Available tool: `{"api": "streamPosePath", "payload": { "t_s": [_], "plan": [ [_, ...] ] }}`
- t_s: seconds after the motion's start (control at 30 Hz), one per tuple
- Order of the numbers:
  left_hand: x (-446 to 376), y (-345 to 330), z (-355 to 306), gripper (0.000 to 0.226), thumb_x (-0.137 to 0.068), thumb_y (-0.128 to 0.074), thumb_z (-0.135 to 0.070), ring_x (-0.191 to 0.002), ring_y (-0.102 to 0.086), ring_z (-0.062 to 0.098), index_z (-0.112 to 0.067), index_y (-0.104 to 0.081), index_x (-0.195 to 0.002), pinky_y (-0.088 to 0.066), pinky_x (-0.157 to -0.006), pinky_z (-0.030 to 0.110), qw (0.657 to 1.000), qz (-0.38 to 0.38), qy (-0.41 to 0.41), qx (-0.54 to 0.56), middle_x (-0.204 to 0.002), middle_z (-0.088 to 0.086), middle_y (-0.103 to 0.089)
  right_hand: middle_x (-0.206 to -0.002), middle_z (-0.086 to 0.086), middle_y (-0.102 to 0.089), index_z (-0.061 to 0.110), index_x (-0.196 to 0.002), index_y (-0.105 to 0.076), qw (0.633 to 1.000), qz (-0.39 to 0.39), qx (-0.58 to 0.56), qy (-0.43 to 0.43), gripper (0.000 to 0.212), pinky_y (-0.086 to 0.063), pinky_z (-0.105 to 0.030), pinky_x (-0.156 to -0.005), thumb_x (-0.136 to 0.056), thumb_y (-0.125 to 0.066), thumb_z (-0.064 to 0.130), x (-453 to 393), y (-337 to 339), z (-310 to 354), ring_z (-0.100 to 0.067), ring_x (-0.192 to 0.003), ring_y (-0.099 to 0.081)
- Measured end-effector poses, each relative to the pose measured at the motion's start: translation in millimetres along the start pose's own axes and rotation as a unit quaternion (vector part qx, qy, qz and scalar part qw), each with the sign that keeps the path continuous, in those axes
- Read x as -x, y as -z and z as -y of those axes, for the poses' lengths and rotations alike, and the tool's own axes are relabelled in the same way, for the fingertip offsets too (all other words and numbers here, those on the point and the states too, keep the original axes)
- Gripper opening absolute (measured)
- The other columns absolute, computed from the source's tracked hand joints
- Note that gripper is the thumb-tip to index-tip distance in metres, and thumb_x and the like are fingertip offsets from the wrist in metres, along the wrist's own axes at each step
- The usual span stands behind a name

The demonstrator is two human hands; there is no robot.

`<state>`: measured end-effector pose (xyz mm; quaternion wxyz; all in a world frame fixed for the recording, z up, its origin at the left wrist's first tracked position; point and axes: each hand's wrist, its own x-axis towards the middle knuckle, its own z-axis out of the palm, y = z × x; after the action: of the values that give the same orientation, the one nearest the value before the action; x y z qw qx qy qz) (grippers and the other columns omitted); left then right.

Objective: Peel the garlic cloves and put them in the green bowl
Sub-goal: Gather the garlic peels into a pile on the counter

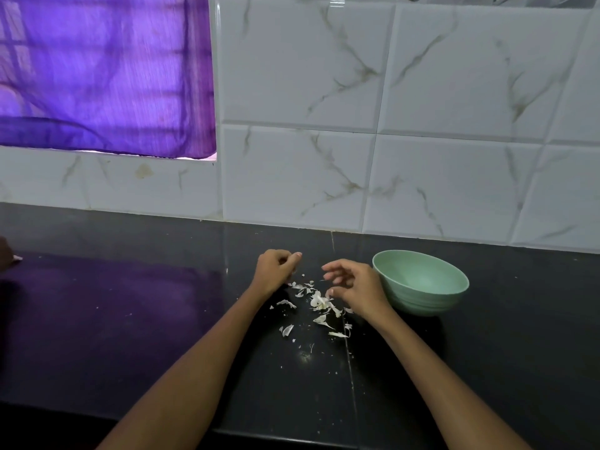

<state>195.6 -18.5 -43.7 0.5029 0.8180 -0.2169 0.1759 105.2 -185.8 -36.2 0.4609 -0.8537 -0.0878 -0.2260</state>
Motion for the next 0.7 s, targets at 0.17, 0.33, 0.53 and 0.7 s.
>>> {"api": "streamPosePath", "payload": {
  "t_s": [0.17,0.33,0.53,0.7],
  "plan": [
    [12,-3,-7,0.011,-0.075,-0.074,-0.012,-0.051,-0.056,-0.002,-0.013,-0.063,-0.076,-0.048,-0.057,0.012,0.997,0.047,0.005,0.054,-0.061,-0.003,-0.061,-0.076,0.01,-0.064,0.022,-0.087,-0.068,1.0,-0.011,-0.012,0.026,0.04,-0.048,-0.017,-0.067,-0.07,-0.066,-0.014,0,1,3,0.004,-0.062,-0.053],
    [24,4,-8,0.028,-0.084,-0.063,-0.008,-0.08,-0.063,0.01,-0.009,-0.063,-0.112,-0.05,-0.081,0.02,0.999,0.039,0.01,0.004,-0.091,0.006,-0.07,-0.085,-0.001,-0.071,0.01,-0.094,-0.072,0.999,-0.043,-0.002,-0.008,0.015,-0.048,-0.023,-0.076,-0.089,-0.06,0.018,11,1,6,-0.009,-0.08,-0.063],
    [61,-3,-26,0.026,-0.099,-0.037,-0.025,-0.093,-0.056,0.032,-0.013,-0.044,-0.077,-0.033,-0.074,0.032,0.991,0.025,0.083,-0.102,-0.08,0.005,-0.054,-0.07,-0.005,-0.048,0.015,-0.064,-0.038,0.983,0.039,0.142,-0.11,0.038,-0.032,-0.033,-0.069,-0.1,-0.033,0.027,26,1,4,-0.023,-0.077,-0.049],
    [97,-3,-53,0.048,-0.101,-0.028,-0.036,-0.135,-0.036,0.026,-0.007,-0.035,-0.139,-0.027,-0.105,0.03,0.985,0.131,0.106,-0.031,-0.144,0.009,-0.042,-0.113,-0.003,-0.066,0.021,-0.106,-0.065,0.978,0.131,0.137,-0.082,0.036,-0.041,-0.031,-0.091,-0.098,-0.03,0.026,49,-9,23,-0.021,-0.109,-0.057]
  ]
}}
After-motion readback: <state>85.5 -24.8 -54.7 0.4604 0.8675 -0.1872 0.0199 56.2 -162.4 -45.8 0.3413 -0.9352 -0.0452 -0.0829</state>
